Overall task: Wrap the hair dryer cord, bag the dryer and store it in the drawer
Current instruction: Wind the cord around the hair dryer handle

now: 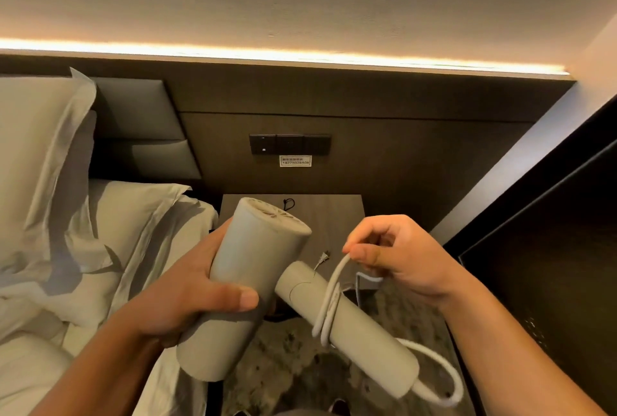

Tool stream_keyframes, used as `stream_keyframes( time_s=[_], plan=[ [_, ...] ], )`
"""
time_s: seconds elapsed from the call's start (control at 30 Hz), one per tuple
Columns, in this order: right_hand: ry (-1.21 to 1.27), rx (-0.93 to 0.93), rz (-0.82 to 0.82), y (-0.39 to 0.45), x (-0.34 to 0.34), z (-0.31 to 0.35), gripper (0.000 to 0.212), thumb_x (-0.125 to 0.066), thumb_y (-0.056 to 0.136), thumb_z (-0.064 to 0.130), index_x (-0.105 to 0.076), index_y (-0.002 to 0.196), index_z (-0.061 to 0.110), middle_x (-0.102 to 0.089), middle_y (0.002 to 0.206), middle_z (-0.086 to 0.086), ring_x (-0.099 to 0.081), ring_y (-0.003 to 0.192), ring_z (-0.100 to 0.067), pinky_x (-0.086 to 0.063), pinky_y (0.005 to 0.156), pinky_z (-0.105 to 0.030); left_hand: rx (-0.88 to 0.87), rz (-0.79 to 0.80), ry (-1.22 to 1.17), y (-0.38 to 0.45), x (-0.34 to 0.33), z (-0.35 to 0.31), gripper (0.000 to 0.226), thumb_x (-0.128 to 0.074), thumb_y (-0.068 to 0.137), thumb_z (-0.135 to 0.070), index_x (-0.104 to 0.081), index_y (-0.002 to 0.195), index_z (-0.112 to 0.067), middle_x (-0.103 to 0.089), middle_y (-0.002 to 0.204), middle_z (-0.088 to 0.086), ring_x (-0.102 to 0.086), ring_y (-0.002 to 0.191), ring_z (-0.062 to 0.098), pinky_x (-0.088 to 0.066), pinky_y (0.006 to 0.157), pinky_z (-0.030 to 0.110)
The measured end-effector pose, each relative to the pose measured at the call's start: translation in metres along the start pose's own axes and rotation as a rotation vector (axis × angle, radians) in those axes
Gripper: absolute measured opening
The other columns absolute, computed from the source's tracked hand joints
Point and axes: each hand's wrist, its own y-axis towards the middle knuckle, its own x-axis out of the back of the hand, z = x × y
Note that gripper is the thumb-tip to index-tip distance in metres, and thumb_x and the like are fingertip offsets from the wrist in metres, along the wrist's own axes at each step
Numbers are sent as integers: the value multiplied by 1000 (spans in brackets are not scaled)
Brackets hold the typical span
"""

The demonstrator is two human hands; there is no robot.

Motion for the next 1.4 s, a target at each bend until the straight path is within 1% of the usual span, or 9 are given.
stream_keyframes(
  time_s=[0.1,0.2,0.3,0.43,0.5,0.57,0.73,1.03,1.4],
  plan=[
    [11,-11,-21,3,-5,-7,20,-78,72,45,-77,76,26,-67,66,-3,-56,57,-16,-46,53,-24,-5,25,-154,0,1,5,56,-80,56,-30,-66,107,-49,-74,100,2,-73,85,27,-60,69,35],
    [23,-34,71,1,-18,-16,16,-77,76,44,-76,74,29,-69,66,7,-59,58,-4,-48,55,-17,-16,7,-273,2,-2,10,57,-91,53,-36,-69,106,-40,-73,97,11,-72,82,29,-60,67,38],
    [-25,-37,13,1,-17,-21,11,-76,81,32,-76,70,33,-71,64,12,-63,57,3,-49,54,-13,0,-81,-282,5,-4,11,68,-97,42,-49,-71,104,-37,-73,93,13,-72,78,30,-60,64,40],
    [117,-38,-30,-3,-16,-30,28,-71,81,-1,-78,75,25,-75,70,7,-68,64,-1,-53,58,-17,42,-171,-431,10,-9,18,54,-80,57,-29,-71,110,-29,-71,88,20,-70,71,30,-60,60,42],
    [129,-76,-146,-6,-25,-37,41,-60,90,-9,-77,80,26,-71,62,16,-63,58,7,-47,54,-10,91,-208,-564,13,-10,21,73,-85,54,-27,-63,123,-19,-66,87,24,-67,69,31,-60,60,43],
    [20,-99,-239,-6,-35,-40,35,-58,95,-1,-72,92,30,-65,55,24,-57,52,12,-40,50,-4,150,-278,-657,14,-9,23,92,-94,45,-29,-58,129,-15,-66,88,20,-67,69,30,-60,60,41],
    [-230,-77,-289,-7,-50,-37,29,-54,100,17,-69,101,41,-65,78,41,-58,73,20,-42,63,-1,220,-409,-723,15,-6,27,83,-80,57,-29,-54,135,-12,-68,88,18,-67,68,29,-60,59,41],
    [-441,4,-374,-21,-59,-35,30,-60,96,29,-66,84,56,-70,83,9,-62,75,-11,-48,61,-28,305,-577,-698,15,2,32,74,-81,61,-27,-54,129,-17,-67,88,22,-68,63,29,-60,55,42],
    [-654,-40,-271,-17,-71,-33,13,-58,97,32,-71,95,32,-66,76,14,-60,84,-3,-48,61,-17,282,-717,-430,16,-6,52,64,-87,60,-31,-56,117,-29,-67,103,23,-72,76,32,-59,59,44]
  ],
)
